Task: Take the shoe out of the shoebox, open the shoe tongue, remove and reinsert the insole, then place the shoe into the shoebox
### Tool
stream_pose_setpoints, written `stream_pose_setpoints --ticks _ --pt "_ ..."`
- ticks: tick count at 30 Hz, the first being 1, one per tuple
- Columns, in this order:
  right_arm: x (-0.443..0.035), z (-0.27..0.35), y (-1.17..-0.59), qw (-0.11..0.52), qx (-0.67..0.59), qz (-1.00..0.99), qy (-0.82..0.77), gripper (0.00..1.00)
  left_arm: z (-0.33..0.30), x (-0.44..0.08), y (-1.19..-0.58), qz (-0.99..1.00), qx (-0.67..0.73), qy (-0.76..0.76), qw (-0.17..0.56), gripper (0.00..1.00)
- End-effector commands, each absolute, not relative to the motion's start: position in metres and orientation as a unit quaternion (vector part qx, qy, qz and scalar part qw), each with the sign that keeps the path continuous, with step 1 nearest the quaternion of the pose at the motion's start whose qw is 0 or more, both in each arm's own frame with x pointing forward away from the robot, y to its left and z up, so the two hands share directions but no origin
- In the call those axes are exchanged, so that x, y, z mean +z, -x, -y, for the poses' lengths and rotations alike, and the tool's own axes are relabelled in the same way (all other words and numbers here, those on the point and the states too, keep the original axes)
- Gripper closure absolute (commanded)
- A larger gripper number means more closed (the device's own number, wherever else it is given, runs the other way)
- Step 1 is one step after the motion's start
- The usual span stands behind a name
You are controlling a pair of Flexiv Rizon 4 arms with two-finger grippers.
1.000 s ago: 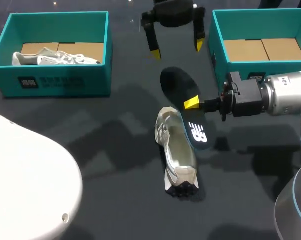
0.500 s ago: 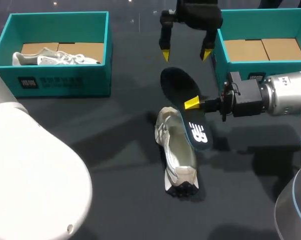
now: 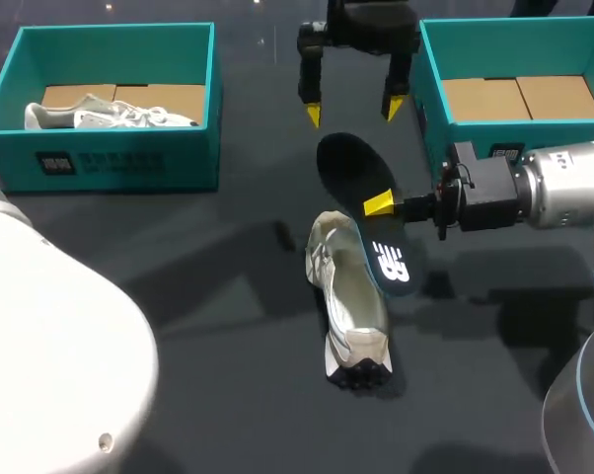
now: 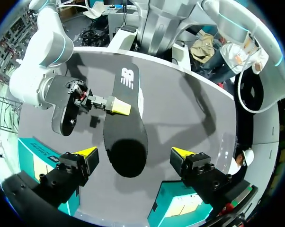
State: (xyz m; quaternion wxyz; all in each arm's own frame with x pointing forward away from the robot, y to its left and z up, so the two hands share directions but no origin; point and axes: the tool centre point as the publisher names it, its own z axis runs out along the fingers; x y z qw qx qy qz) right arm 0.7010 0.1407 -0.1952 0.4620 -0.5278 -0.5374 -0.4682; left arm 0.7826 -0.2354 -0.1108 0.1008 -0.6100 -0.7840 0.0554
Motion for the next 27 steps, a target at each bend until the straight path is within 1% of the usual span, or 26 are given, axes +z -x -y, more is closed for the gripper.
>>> stream_pose_setpoints --ticks 1,9,16,18,27 --pt "-0.196 -0.142 -0.700 0.461 -0.468 0.538 0.529 1.00 0.214 -0.116 -0.774 0.789 0.173 0.588 -0.044 0.00" --pt "-0.196 -0.142 -0.700 0.461 -0.468 0.538 0.529 1.00 0.201 -0.120 -0.769 0.793 0.237 0.552 -0.102 0.00" --pt "-0.196 -0.142 -0.700 0.461 -0.468 0.538 0.529 1.00 0.188 -0.131 -0.769 0.769 0.339 0.523 -0.140 0.00" --pt "-0.196 -0.142 -0.700 0.461 -0.468 0.538 0.529 1.00 0.184 -0.134 -0.770 0.758 0.368 0.521 -0.139 0.00" --pt "-0.196 -0.142 -0.700 0.461 -0.468 0.538 0.529 1.00 0.184 -0.134 -0.770 0.758 0.368 0.521 -0.139 0.00"
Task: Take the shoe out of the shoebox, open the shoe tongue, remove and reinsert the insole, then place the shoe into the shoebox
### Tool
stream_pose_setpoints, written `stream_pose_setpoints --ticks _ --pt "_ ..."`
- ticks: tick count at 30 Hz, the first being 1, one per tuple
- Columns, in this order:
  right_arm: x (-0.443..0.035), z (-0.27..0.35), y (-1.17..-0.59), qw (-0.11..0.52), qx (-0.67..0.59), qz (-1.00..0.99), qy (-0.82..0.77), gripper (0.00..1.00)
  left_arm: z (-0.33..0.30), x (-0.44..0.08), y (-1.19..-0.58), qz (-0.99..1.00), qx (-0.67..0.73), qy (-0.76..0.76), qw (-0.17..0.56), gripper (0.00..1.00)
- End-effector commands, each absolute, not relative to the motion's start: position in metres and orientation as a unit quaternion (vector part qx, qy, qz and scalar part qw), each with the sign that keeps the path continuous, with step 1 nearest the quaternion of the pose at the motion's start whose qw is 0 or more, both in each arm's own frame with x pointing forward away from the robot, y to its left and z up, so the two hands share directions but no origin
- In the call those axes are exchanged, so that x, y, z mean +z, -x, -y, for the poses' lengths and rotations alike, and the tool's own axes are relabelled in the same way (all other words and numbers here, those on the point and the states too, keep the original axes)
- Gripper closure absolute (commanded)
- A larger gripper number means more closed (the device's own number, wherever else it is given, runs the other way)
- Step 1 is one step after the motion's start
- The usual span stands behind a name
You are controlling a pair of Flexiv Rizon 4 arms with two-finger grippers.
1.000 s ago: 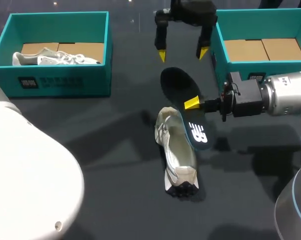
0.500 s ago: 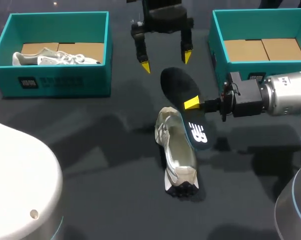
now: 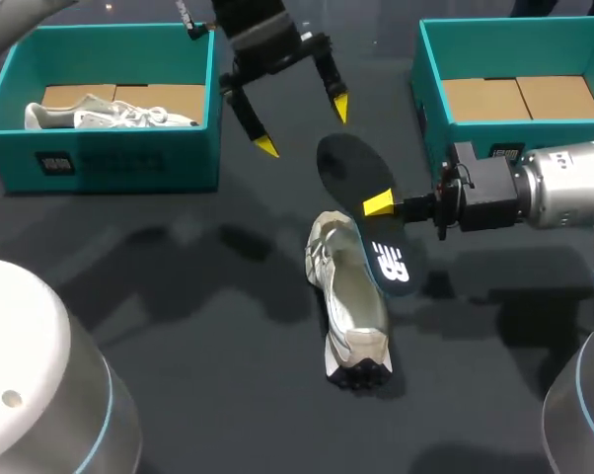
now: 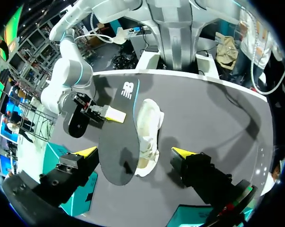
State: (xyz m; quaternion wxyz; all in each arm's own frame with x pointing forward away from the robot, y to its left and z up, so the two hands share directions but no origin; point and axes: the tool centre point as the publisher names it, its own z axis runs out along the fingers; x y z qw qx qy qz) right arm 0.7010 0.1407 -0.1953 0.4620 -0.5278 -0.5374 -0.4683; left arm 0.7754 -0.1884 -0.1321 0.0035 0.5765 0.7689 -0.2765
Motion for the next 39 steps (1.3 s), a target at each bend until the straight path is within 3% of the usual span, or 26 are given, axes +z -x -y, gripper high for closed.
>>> stream_pose_setpoints --ticks 1,6,8,13,21,33,39 --pt "-0.196 -0.142 -0.700 0.461 -0.468 0.538 0.529 1.00 0.184 -0.134 -0.770 -0.758 -0.368 -0.521 0.139 0.00" --pt "-0.196 -0.142 -0.700 0.461 -0.468 0.538 0.529 1.00 0.184 -0.134 -0.770 -0.758 -0.368 -0.521 0.139 0.00" --pt "-0.196 -0.142 -0.700 0.461 -0.468 0.538 0.529 1.00 0.186 -0.139 -0.761 -0.757 -0.348 -0.514 0.206 0.00" --pt "-0.196 -0.142 -0.700 0.461 -0.468 0.538 0.529 1.00 0.183 -0.162 -0.757 -0.727 -0.414 -0.489 0.249 0.00" --pt "-0.196 -0.142 -0.700 0.461 -0.468 0.538 0.529 1.00 0.188 -0.189 -0.760 -0.675 -0.441 -0.446 0.388 0.00" --pt "-0.196 -0.142 -0.700 0.461 -0.468 0.538 0.529 1.00 0.187 -0.188 -0.763 -0.672 -0.451 -0.446 0.382 0.00" --pt "-0.196 -0.142 -0.700 0.461 -0.468 0.538 0.529 1.00 0.188 -0.207 -0.755 -0.662 -0.452 -0.400 0.444 0.00"
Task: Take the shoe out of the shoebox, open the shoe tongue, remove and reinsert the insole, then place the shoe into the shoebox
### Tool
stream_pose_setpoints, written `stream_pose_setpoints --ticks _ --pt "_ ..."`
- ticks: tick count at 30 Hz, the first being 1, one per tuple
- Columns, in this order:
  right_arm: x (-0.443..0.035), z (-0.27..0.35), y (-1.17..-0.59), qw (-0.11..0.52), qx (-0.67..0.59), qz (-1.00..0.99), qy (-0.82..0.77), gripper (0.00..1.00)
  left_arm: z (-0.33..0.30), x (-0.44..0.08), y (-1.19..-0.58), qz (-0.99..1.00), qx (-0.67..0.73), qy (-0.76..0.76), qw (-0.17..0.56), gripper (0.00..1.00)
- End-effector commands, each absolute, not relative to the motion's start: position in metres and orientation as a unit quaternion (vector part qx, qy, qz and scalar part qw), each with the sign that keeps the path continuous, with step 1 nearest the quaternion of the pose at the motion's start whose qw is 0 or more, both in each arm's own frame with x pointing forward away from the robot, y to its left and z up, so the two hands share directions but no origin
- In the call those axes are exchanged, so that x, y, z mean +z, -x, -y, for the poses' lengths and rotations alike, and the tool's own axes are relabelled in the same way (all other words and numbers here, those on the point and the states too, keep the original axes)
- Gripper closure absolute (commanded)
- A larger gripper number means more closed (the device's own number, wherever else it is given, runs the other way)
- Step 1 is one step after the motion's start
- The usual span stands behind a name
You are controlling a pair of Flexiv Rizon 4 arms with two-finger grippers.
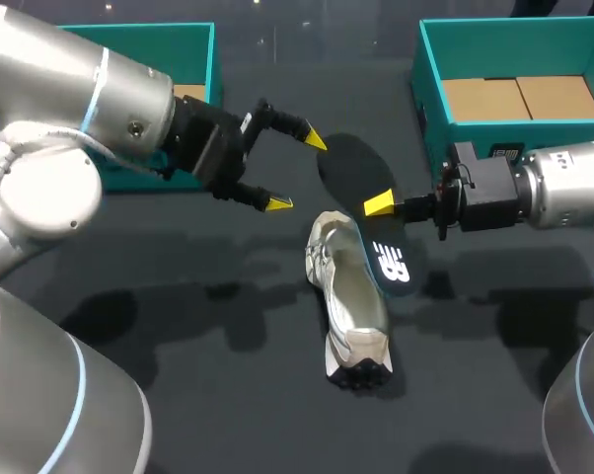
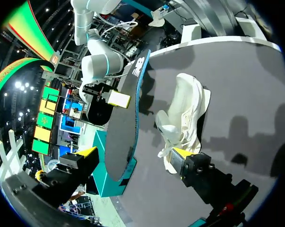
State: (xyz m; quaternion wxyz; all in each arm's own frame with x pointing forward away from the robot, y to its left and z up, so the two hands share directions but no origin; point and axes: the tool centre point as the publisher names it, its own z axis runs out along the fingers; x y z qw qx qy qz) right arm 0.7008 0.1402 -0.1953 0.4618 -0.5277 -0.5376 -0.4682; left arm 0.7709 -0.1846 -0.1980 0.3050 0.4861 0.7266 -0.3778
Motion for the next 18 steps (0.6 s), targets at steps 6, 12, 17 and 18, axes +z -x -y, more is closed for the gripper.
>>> stream_pose_setpoints --ticks 6,12,17,18 --pt "-0.1955 -0.1416 -0.7002 0.461 -0.468 0.538 0.529 1.00 0.1901 -0.2094 -0.7563 -0.670 -0.436 -0.427 0.423 0.00" --pt "-0.1955 -0.1416 -0.7002 0.461 -0.468 0.538 0.529 1.00 0.1901 -0.2094 -0.7563 -0.670 -0.436 -0.427 0.423 0.00" --pt "-0.1955 -0.1416 -0.7002 0.461 -0.468 0.538 0.529 1.00 0.1945 -0.2132 -0.7576 -0.654 -0.433 -0.388 0.484 0.00" --pt "-0.1955 -0.1416 -0.7002 0.461 -0.468 0.538 0.529 1.00 0.1954 -0.2135 -0.7577 -0.647 -0.437 -0.383 0.494 0.00"
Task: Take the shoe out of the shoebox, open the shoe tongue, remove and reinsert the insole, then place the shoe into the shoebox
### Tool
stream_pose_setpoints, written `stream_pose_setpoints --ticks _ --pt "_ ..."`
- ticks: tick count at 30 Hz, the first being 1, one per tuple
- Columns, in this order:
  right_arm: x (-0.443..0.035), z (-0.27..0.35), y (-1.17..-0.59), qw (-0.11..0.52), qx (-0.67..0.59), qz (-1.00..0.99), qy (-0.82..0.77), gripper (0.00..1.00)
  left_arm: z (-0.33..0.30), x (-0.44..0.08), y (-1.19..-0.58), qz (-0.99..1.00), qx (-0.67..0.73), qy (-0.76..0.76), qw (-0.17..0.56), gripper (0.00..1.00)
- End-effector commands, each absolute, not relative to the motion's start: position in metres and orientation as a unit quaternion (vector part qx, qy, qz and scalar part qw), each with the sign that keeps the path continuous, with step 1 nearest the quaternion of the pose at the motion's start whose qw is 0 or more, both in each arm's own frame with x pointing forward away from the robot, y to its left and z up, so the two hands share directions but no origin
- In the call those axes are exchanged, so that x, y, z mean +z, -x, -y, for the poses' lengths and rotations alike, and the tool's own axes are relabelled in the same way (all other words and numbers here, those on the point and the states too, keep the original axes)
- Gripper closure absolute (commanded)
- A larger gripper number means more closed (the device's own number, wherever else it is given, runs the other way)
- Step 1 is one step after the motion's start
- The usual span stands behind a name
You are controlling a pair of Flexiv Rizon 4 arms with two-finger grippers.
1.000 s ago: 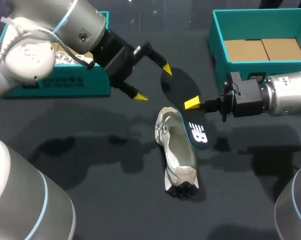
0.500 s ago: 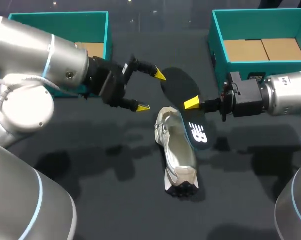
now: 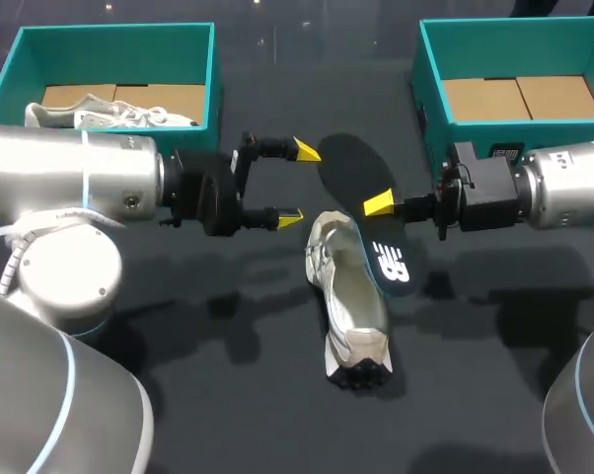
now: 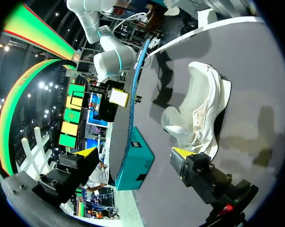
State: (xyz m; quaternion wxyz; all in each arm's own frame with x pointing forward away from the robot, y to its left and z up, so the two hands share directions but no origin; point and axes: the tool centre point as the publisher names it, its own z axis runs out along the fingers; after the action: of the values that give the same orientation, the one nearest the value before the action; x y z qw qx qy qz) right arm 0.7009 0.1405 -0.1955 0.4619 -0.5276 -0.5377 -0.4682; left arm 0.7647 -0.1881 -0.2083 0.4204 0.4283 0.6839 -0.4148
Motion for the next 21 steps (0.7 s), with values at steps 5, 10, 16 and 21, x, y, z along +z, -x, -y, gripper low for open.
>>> stream_pose_setpoints --ticks 5,10,16,21 --pt "-0.196 -0.142 -0.700 0.461 -0.468 0.538 0.529 1.00 0.199 -0.209 -0.754 -0.611 -0.446 -0.376 0.535 0.00" --pt "-0.196 -0.143 -0.700 0.456 -0.475 0.528 0.536 1.00 0.210 -0.211 -0.749 -0.597 -0.439 -0.383 0.551 0.00" --pt "-0.196 -0.144 -0.698 0.450 -0.486 0.508 0.551 1.00 0.221 -0.211 -0.743 -0.585 -0.434 -0.388 0.565 0.00" --pt "-0.196 -0.149 -0.698 0.450 -0.486 0.505 0.553 1.00 0.229 -0.211 -0.743 -0.583 -0.432 -0.391 0.567 0.04"
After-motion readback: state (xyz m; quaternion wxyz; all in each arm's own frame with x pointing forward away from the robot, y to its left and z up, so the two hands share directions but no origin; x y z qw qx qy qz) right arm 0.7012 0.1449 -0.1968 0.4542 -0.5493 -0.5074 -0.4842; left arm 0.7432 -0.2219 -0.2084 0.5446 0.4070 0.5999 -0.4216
